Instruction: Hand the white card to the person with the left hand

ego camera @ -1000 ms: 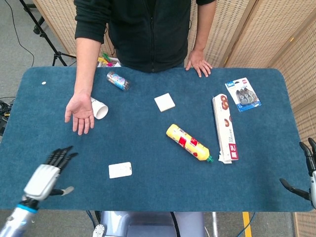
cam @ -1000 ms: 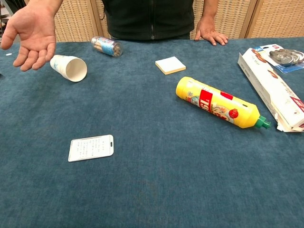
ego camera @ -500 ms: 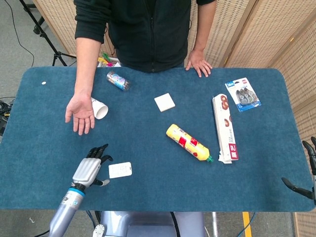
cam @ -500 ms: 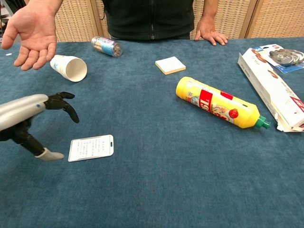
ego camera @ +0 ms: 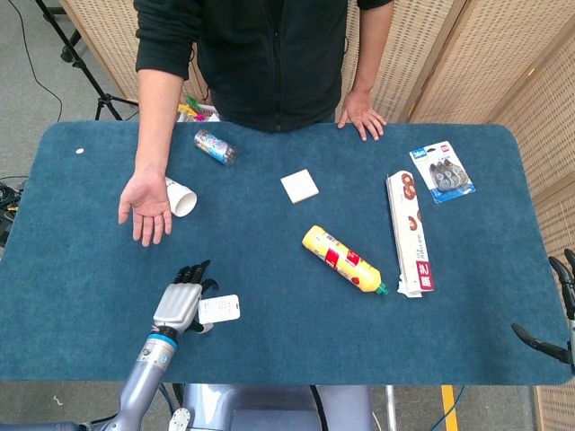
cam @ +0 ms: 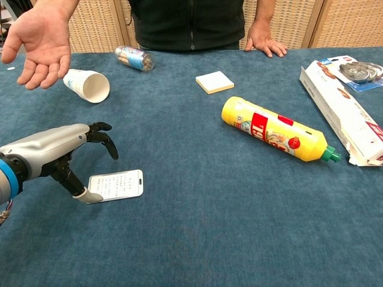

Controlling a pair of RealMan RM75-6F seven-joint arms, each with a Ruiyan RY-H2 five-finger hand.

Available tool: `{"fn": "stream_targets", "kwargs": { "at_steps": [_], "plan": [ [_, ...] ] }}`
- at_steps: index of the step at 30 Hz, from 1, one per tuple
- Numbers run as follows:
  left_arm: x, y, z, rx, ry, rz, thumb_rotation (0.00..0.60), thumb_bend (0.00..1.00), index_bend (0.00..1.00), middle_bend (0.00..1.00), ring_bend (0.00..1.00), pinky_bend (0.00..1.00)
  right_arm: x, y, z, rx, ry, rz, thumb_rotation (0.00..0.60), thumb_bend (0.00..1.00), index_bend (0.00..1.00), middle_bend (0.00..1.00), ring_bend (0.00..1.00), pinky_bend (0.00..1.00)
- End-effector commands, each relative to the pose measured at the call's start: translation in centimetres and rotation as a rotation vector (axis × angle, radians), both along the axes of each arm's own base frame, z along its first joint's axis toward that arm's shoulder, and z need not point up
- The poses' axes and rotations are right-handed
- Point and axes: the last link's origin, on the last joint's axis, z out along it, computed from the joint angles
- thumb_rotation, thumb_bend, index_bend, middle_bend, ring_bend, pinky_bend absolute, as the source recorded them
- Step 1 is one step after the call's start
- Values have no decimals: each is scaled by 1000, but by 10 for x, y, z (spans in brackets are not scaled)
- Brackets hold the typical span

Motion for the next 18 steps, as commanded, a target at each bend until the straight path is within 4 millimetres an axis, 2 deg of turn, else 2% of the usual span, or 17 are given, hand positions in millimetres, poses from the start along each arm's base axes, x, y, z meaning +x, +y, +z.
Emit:
{"fn": "stream_targets", "kwargs": {
  "at_steps": [1, 18],
  "plan": [
    [-1, 1, 0, -3, 7, 6, 600, 143, 354, 0, 0, 0, 0, 0, -1, 3, 2, 1, 600, 0, 4, 0, 0, 0],
    [-2, 2, -11, -23, 29, 27, 600, 152, 355, 0, 0, 0, 1, 1, -2, 5, 6, 5, 600, 0, 4, 0, 0, 0]
  ]
}}
